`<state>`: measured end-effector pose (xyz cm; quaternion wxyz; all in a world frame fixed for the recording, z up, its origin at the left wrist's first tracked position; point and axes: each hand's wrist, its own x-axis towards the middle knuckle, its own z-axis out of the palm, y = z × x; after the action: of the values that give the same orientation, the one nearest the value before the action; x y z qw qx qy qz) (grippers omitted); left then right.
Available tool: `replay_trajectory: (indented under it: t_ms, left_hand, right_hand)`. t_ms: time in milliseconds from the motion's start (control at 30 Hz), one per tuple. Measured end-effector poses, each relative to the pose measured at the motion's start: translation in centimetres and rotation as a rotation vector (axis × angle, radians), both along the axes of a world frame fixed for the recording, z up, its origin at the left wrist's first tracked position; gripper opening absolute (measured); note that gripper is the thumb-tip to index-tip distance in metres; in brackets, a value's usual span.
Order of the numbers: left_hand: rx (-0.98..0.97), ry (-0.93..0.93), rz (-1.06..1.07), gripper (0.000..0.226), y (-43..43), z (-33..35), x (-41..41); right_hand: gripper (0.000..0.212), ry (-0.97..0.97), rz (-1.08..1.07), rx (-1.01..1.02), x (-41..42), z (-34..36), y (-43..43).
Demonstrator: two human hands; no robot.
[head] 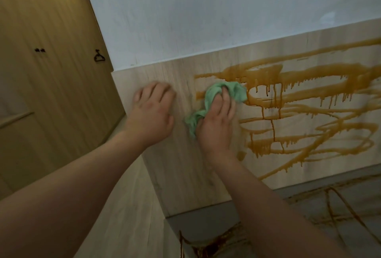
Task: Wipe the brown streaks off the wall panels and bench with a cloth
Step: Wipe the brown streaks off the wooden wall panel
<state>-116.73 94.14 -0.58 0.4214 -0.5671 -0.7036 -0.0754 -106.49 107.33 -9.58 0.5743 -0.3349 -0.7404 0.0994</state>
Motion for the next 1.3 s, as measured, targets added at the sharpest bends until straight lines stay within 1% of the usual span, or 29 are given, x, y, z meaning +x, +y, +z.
replay_trajectory:
  t_ms: [67, 133, 167, 200, 233, 267, 333, 367, 400, 433, 467, 500, 567, 633, 700, 800, 867, 900, 967, 1067, 1167, 1300]
  left_hand:
    - [0.006, -0.012, 0.02, 0.063, 0.1, 0.1, 0.3]
    - [-0.006, 0.017, 0.042, 0.065, 0.2, -0.2, 0.2]
    - [-0.016, 0.035, 0.052, 0.066, 0.1, -0.4, -0.1]
    - [-0.03, 0.051, 0.064, 0.069, 0.0, -0.7, -0.3]
    - [-0.046, 0.06, 0.076, 0.073, 0.0, -0.9, -0.6]
    - [-0.061, 0.058, 0.091, 0.077, -0.1, -1.2, -0.8]
    - [-0.08, 0.04, 0.122, 0.081, 0.0, -1.5, -0.8]
    - [-0.082, 0.035, 0.136, 0.08, 0.2, -1.4, -0.7]
    - [-0.077, 0.033, 0.144, 0.076, 0.5, -1.2, -0.4]
    - [-0.059, 0.027, 0.147, 0.07, 0.7, -0.8, -0.1]
    - [-0.026, 0.013, 0.146, 0.064, 1.1, -0.3, 0.3]
    - [0.016, -0.013, 0.139, 0.058, 1.5, 0.2, 0.7]
    - [0.094, -0.068, 0.116, 0.05, 2.3, 1.3, 1.5]
    - [0.152, -0.099, 0.074, 0.048, 3.2, 2.2, 2.2]
    - [0.159, -0.093, 0.032, 0.055, 4.1, 2.7, 2.9]
    - [0.115, -0.082, 0.043, 0.065, 5.2, 3.2, 4.0]
    - [0.112, -0.129, 0.075, 0.067, 5.7, 3.1, 4.7]
    - [0.114, -0.16, 0.083, 0.067, 6.0, 3.1, 5.3]
    - [0.131, -0.209, 0.096, 0.065, 6.4, 3.1, 6.0]
    - [0.149, -0.217, 0.104, 0.058, 6.9, 3.4, 6.7]
    - [0.133, -0.195, 0.086, 0.053, 6.8, 3.8, 6.7]
    - [0.09, -0.152, 0.095, 0.05, 6.3, 4.1, 6.6]
  right_hand:
    - [0.069, -0.119, 0.049, 0.228, -0.9, 0.1, 0.0]
    - [0.062, -0.314, 0.109, 0.454, -0.7, -2.3, 0.5]
    - [0.061, -0.415, 0.115, 0.514, 0.2, -3.2, 1.2]
    - [0.062, -0.486, 0.091, 0.525, 1.2, -3.6, 2.2]
    - [0.065, -0.507, 0.023, 0.488, 2.0, -3.4, 3.2]
    - [0.069, -0.465, -0.056, 0.396, 2.5, -2.8, 3.9]
    - [0.079, -0.278, -0.158, 0.142, 2.5, -0.3, 4.4]
    - [0.083, -0.223, -0.164, 0.099, 2.2, 0.9, 4.0]
    - [0.085, -0.219, -0.135, 0.155, 1.9, 1.7, 3.5]
    - [0.083, -0.254, -0.07, 0.268, 1.6, 2.0, 3.3]
    - [0.076, -0.3, 0.009, 0.39, 1.6, 2.5, 3.3]
    - [0.067, -0.332, 0.081, 0.47, 1.7, 2.9, 3.4]
    - [0.055, -0.329, 0.116, 0.538, 2.3, 4.2, 4.1]
    - [0.051, -0.275, 0.093, 0.511, 3.1, 5.2, 5.0]
    - [0.05, -0.172, 0.041, 0.417, 4.6, 5.7, 6.4]
    - [0.062, -0.004, -0.091, 0.152, 7.8, 6.1, 9.7]
    - [0.066, 0.062, -0.181, 0.018, 9.7, 6.2, 11.4]
    - [0.065, 0.076, -0.204, -0.012, 10.5, 6.3, 11.7]
    - [0.063, 0.076, -0.216, -0.008, 11.2, 6.3, 11.5]
    - [0.064, 0.17, -0.143, -0.015, 11.7, 6.4, 11.0]
    - [0.071, 0.304, -0.004, -0.119, 11.6, 6.2, 10.3]
    - [0.077, 0.348, 0.111, -0.197, 10.5, 5.5, 9.0]
